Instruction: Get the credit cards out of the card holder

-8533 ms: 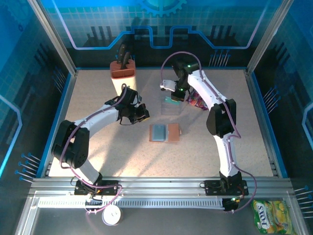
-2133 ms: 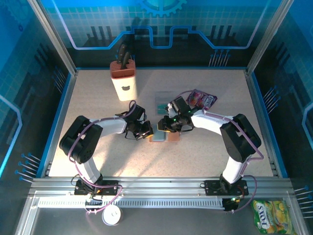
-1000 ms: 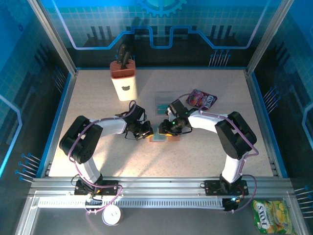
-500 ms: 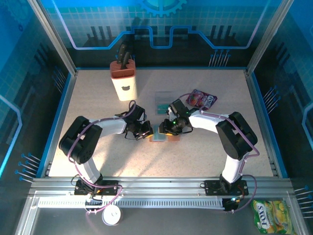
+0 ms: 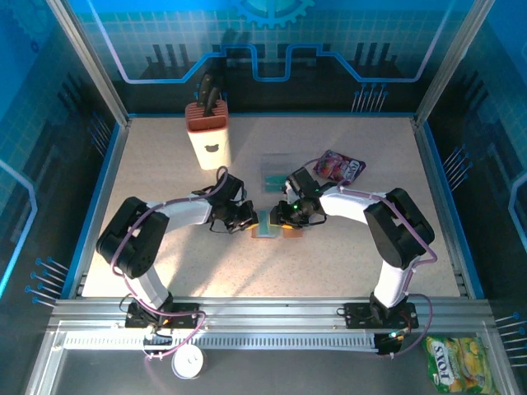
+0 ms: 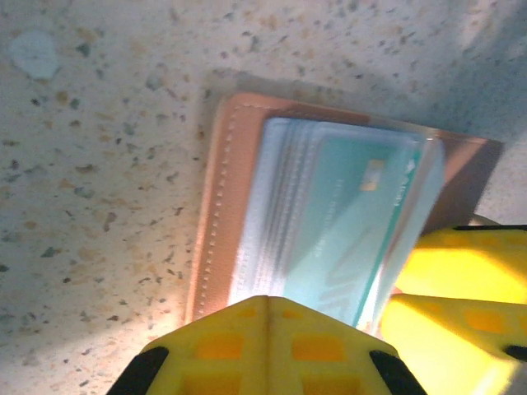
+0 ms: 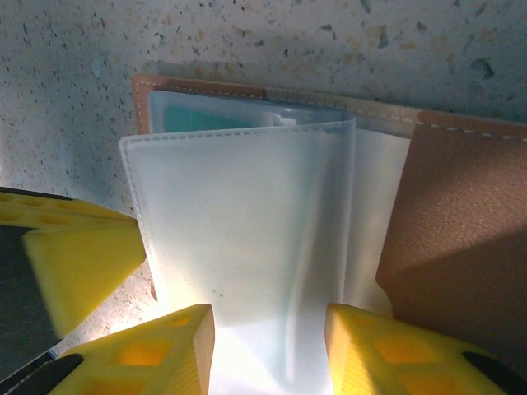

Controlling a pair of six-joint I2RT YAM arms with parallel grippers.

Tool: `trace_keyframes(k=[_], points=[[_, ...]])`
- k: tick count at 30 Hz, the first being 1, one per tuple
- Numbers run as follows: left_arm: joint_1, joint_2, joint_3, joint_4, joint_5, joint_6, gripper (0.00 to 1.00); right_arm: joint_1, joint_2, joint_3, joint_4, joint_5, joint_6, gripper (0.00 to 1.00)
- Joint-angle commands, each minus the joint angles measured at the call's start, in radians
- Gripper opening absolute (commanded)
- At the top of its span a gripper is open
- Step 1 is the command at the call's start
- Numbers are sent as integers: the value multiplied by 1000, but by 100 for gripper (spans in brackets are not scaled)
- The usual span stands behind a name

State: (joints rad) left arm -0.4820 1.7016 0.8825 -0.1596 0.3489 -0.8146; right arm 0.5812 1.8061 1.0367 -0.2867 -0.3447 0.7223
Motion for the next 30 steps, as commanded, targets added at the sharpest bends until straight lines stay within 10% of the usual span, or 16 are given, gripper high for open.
trace_keyframes(k=[1, 30], points=[[-7, -43, 31, -19, 29, -27, 3, -12, -25, -15, 6, -7, 5, 41], [-7, 34, -11, 173, 145, -143, 17, -20, -12, -23, 18, -22, 9, 41]])
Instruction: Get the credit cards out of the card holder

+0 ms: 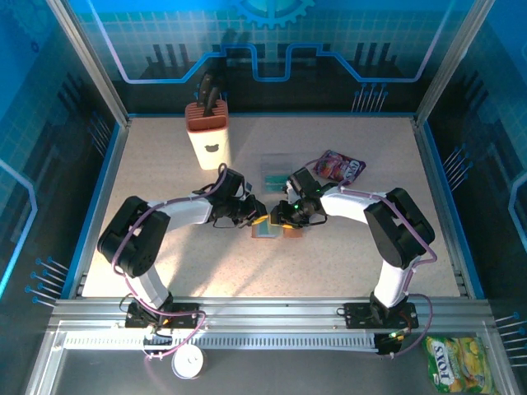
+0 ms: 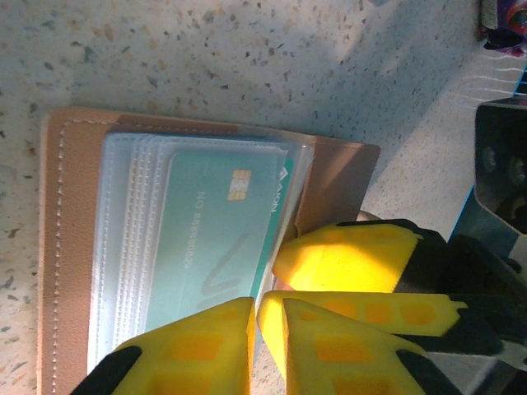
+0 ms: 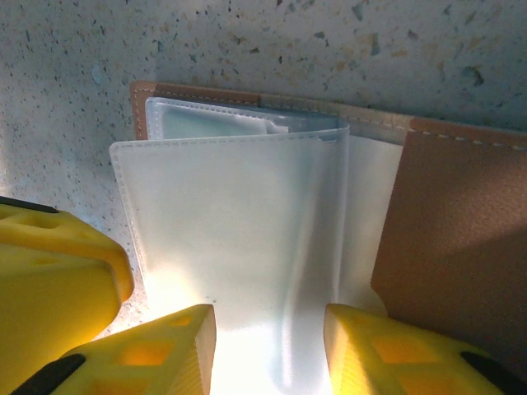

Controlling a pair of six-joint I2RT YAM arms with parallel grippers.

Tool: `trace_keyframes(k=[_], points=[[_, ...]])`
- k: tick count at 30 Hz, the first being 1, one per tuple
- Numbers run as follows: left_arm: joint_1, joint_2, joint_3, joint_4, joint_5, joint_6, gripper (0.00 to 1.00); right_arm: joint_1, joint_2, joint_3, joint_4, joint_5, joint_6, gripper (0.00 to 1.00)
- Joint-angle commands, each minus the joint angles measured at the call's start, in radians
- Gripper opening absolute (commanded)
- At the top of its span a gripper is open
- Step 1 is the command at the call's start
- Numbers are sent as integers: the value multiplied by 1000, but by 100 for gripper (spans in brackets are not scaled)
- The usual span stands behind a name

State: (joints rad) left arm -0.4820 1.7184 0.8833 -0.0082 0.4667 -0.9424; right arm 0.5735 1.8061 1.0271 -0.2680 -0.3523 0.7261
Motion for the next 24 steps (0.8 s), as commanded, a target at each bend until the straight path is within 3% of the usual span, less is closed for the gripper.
trace_keyframes(k=[1, 24], points=[[-7, 21, -12, 26, 31, -16, 17, -12, -13, -13, 0, -17, 5, 41], [-7, 48, -5, 84, 55, -50, 15, -23, -90, -20, -43, 16, -5, 40]])
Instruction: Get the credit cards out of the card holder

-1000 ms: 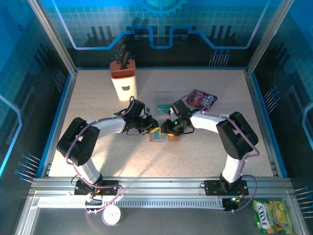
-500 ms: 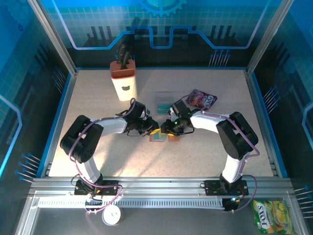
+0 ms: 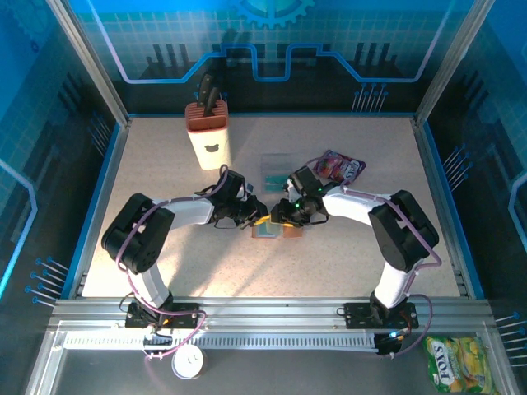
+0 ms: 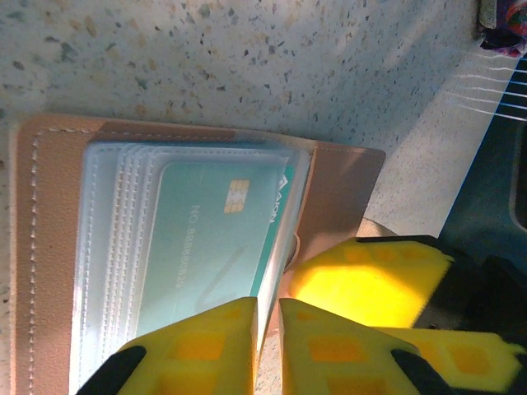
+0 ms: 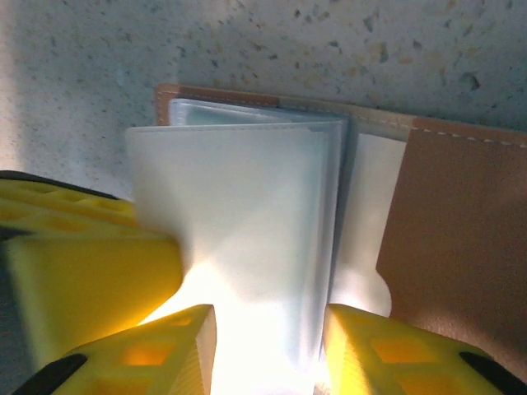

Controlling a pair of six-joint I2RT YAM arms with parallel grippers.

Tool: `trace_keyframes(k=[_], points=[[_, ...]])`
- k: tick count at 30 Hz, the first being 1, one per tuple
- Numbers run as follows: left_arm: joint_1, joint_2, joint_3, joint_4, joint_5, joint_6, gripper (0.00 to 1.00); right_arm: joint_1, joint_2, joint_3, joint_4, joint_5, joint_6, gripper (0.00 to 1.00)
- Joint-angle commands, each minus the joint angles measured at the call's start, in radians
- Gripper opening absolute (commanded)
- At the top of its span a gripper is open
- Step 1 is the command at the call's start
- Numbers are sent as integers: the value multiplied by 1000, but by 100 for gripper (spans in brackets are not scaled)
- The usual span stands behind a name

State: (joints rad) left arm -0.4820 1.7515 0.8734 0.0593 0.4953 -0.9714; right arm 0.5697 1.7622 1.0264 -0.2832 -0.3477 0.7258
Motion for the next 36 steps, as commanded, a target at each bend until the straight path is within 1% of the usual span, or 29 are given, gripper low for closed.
trace_keyframes(k=[1, 10, 16, 21, 25, 36], points=[[-8, 13, 9, 15, 27, -21, 15, -21, -56, -21, -31, 14, -6, 40], [-20, 19, 44, -14, 19, -23, 15, -49, -128, -46, -42, 30, -20, 40], [-43, 35, 89, -46, 3, -21, 15, -78, -161, -71, -34, 14, -29, 40], [-69, 63, 146, -82, -13, -16, 15, -111, -190, -101, -23, 0, -42, 40], [-92, 91, 188, -104, -23, -18, 15, -125, -226, -112, -47, 25, -67, 40], [-143, 176, 287, -141, -30, -22, 14, -166, -325, -141, -85, 31, -104, 40]])
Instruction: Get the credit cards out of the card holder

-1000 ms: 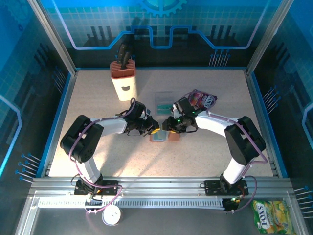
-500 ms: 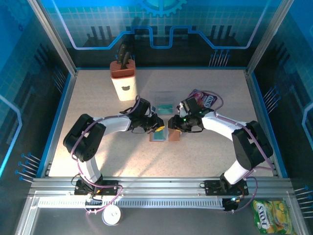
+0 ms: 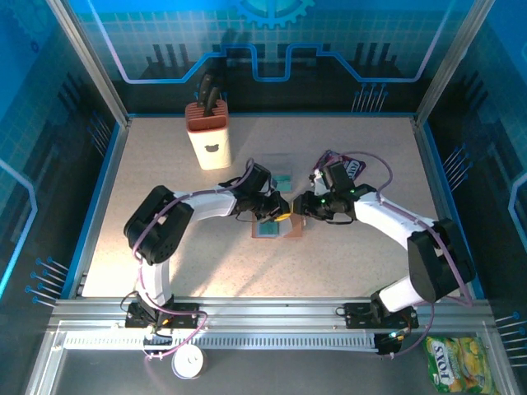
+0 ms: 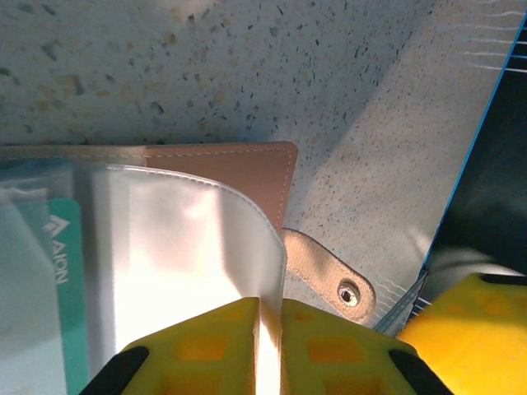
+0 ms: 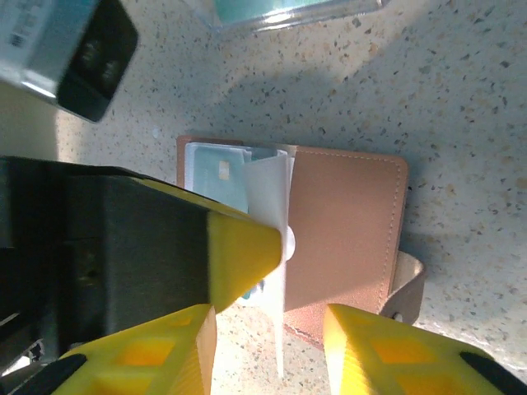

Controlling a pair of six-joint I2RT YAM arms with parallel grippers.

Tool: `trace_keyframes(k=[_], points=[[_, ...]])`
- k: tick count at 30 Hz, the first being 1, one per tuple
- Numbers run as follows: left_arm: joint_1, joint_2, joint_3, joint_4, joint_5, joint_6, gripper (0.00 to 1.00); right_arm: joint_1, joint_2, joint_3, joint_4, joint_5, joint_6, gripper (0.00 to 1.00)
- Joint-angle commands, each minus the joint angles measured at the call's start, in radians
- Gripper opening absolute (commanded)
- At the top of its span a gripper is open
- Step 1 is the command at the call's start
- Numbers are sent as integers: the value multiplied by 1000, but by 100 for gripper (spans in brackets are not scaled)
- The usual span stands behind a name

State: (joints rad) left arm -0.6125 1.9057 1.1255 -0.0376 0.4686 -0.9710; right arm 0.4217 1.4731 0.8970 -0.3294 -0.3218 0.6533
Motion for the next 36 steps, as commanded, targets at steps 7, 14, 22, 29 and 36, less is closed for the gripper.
trace_keyframes(k=[7, 14, 22, 29, 36], points=[[-27, 59, 74, -53, 5, -23, 18, -44, -46, -12, -61, -1, -54, 40], [-30, 68, 87, -57, 7, -22, 20, -50, -42, -10, -65, -6, -52, 40], [-27, 52, 75, -46, 13, -11, 21, -48, -36, -3, -65, -19, -32, 40], [4, 13, 29, -21, 28, -2, 21, -17, -10, 21, -58, -14, 2, 40], [39, -43, -54, 23, 39, -2, 21, 46, 41, 74, -65, 18, 23, 40]])
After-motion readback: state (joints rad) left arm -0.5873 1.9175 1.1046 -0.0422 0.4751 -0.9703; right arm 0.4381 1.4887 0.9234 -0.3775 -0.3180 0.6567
